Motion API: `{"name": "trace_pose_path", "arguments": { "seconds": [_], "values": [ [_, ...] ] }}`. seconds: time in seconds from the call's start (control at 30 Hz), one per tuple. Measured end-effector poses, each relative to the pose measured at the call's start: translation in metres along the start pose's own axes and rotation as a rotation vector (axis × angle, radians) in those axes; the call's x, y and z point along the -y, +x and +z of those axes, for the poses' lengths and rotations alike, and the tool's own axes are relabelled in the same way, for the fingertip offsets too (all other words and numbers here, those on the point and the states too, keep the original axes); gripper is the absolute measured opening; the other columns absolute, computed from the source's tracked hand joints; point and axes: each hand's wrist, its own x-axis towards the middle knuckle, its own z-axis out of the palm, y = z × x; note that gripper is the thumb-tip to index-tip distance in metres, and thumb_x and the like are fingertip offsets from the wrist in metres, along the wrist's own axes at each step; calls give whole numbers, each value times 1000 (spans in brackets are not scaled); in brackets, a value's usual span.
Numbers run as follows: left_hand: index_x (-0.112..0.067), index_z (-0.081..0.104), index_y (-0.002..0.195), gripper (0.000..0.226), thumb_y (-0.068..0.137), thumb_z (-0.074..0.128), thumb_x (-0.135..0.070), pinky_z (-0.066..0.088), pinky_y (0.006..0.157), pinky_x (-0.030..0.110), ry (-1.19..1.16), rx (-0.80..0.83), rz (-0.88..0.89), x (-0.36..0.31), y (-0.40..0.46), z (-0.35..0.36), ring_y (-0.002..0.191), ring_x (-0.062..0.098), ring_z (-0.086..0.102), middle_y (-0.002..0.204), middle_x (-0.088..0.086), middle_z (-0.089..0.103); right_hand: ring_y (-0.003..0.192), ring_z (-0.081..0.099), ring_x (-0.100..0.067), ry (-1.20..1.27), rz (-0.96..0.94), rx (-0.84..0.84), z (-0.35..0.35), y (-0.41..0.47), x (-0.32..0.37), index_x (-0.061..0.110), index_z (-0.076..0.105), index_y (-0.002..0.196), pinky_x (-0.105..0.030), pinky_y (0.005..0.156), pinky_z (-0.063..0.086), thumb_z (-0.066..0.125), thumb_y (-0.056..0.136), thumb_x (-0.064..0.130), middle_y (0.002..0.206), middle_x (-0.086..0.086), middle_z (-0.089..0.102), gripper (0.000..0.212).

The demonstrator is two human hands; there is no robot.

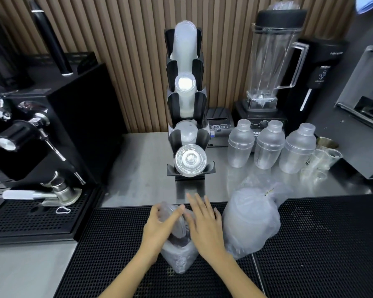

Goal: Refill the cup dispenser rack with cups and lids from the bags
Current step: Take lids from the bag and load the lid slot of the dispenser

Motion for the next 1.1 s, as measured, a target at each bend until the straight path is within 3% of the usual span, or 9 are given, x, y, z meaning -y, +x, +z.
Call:
{"name": "trace_pose_path", "arguments": {
  "seconds": [0.07,0.17,0.33,0.43,0.53,0.67,0.83,0.97,1.1],
  "values": [
    [-31,53,115,93,41,68,-84,49,98,43,-40,4,-13,-3,1,0,108,18,62,119,1,62,145,5,-20,-80,-21,109,0,-1,-1,46,5,143,-46,115,10,-16,83,63,155,11,12,66],
    [-28,50,124,93,50,67,-81,49,98,37,106,-30,40,-16,-7,-4,111,19,60,127,3,59,145,-5,-15,42,49,148,1,-3,-2,54,-7,136,-41,116,1,-19,74,69,153,18,1,64],
    [-33,44,129,89,54,67,-76,43,99,24,481,43,529,-84,-34,-5,114,2,52,127,-14,55,138,27,-3,749,248,-226,-39,8,22,38,29,139,-27,114,26,28,88,58,147,15,33,55],
    [-24,41,133,95,57,65,-75,44,88,30,778,-94,790,-135,-18,8,114,14,53,131,-8,49,117,34,26,879,277,-368,-70,25,33,28,36,139,1,97,28,35,97,37,139,16,40,43],
    [-17,37,133,90,64,68,-66,46,81,37,1087,-107,723,-170,26,22,112,29,53,127,4,47,106,38,31,918,315,-487,-86,40,31,23,41,136,7,85,29,35,98,30,131,14,49,39],
    [-8,39,129,91,65,69,-65,46,76,37,1307,2,647,-176,73,43,109,32,53,123,11,48,113,44,18,886,310,-467,-94,50,27,25,44,134,1,92,32,37,98,29,130,14,52,37],
    [-6,26,142,89,78,68,-51,44,90,42,1408,131,601,-162,103,43,119,36,42,135,16,39,122,44,-1,848,312,-366,-96,55,24,19,41,137,2,93,31,38,98,27,138,2,49,40],
    [-13,1,151,86,91,59,-36,42,97,43,1433,163,553,-152,103,41,128,39,36,154,18,14,139,25,-7,709,238,-284,-87,61,26,22,37,139,-22,113,21,38,98,26,147,3,38,41],
    [-18,-1,151,77,95,51,-23,47,87,40,1515,90,617,-138,95,49,128,42,35,155,23,3,141,13,-3,560,158,-247,-74,69,30,25,31,141,-21,111,13,38,98,24,150,8,30,44]
  ]
}}
